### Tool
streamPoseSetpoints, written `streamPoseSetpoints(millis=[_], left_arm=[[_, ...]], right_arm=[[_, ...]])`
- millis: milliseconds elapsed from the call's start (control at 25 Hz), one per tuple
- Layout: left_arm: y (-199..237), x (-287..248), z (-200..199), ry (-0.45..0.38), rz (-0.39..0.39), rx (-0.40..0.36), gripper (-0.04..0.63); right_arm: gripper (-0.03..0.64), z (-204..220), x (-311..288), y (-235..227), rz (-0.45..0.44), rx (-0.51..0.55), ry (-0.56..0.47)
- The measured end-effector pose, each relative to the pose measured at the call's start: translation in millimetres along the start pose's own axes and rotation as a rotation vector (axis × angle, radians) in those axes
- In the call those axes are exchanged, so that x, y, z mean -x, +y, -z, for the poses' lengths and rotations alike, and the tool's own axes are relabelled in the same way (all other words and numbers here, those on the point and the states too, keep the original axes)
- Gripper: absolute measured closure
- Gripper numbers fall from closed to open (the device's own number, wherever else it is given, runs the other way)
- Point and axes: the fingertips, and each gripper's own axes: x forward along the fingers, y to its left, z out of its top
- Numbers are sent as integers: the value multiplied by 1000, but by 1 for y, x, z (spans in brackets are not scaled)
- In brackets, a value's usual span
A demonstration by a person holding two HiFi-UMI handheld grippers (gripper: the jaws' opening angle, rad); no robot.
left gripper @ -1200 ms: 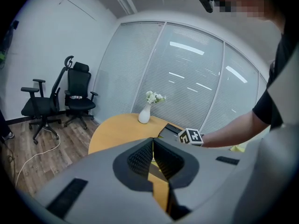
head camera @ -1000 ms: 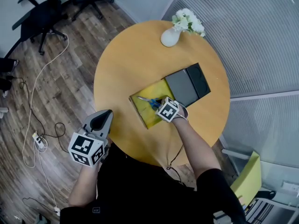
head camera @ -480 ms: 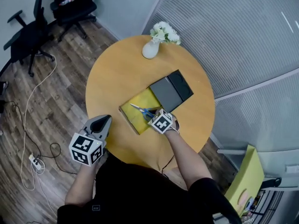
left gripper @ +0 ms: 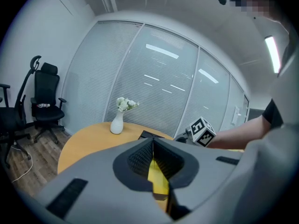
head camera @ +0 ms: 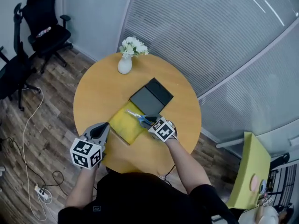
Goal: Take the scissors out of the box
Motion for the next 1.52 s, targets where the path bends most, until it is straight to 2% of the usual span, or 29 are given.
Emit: streamPoseSetpoints(millis=[320,600,760,1000,1200,1520], left_arm=[[-45,-37,-36,-35,35,-66,580],[-74,-52,-57,-56,-11,-93,580],[-97,-57,-81,-87,-21,-151,580],[-130,-59,-101,-120,-16,-195,580],[-135,-56,-112,-142,-44,-213,580],[-148,-58,-120,-159,-28,-229,580]], right_arm=[[517,-8,85,-44,28,-121,-243],[517,5,181,-52,18,-269,-573],[517,16,237,-55,17,-318,-737],[517,22,309,-55,29,-367,-971],[517,16,340,-47,46,-389,-1074],[517,-2,348,-37,72,-379,-1141]])
